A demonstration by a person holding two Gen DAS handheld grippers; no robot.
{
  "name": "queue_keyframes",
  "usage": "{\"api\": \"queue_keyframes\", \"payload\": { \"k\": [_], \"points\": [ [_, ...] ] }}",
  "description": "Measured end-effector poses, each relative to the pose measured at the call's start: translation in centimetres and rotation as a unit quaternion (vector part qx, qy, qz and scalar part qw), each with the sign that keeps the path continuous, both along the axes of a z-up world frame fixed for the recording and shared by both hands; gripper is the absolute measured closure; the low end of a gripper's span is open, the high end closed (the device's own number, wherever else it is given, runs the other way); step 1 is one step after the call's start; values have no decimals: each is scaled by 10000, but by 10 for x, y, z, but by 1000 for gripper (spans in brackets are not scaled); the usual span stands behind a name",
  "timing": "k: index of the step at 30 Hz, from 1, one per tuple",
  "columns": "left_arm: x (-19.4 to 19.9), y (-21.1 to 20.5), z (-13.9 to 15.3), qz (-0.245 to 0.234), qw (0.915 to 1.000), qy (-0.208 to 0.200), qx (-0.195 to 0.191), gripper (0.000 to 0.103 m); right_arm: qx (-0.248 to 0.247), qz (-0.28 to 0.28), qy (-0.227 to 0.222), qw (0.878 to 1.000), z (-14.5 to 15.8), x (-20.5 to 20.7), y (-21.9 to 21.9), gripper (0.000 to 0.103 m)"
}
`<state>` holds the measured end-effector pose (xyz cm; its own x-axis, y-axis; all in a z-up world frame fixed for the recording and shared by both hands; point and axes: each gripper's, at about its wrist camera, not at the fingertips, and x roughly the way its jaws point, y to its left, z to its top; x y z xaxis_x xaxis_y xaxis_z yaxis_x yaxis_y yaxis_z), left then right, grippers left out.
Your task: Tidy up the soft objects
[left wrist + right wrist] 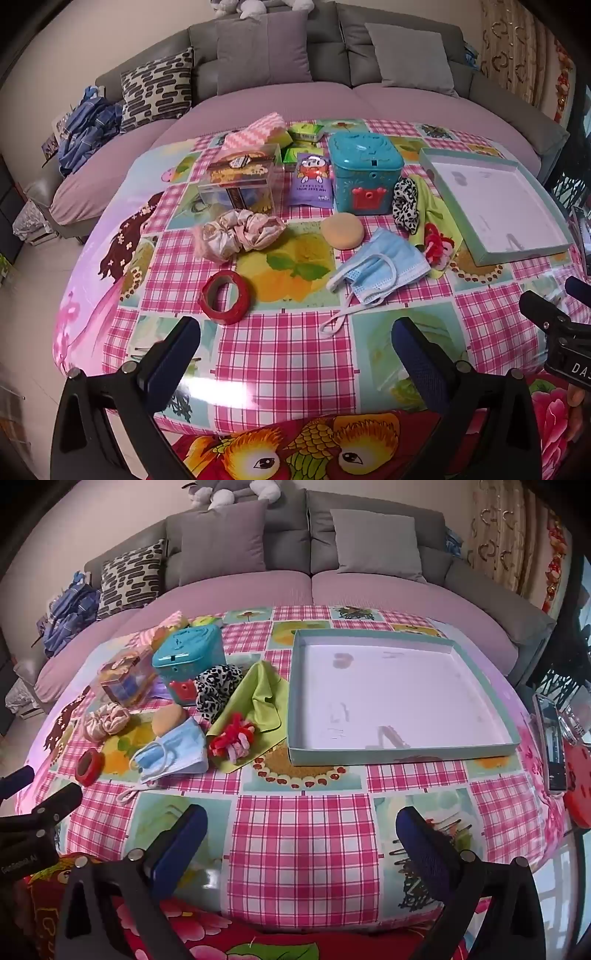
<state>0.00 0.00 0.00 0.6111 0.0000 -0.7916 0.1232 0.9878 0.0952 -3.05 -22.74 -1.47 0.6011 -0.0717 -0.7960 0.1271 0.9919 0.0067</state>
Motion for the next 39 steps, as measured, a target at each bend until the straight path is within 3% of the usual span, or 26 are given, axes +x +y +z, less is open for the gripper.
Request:
{"api": "queue_keyframes", "payload": {
  "k": [7, 9, 39],
  "points": [
    [-6, 3, -8, -5, 9999, 99, -123, 0, 22, -12, -16, 10000, 0, -2, -1, 0],
    [5, 0, -8, 32, 9993, 360, -82, 0, 15, -20, -13, 10000, -1, -4, -1, 0],
    [7, 7, -8, 97, 9986, 436, -278, 0, 0, 19, 149, 9999, -5, 1, 2, 0]
  ]
}}
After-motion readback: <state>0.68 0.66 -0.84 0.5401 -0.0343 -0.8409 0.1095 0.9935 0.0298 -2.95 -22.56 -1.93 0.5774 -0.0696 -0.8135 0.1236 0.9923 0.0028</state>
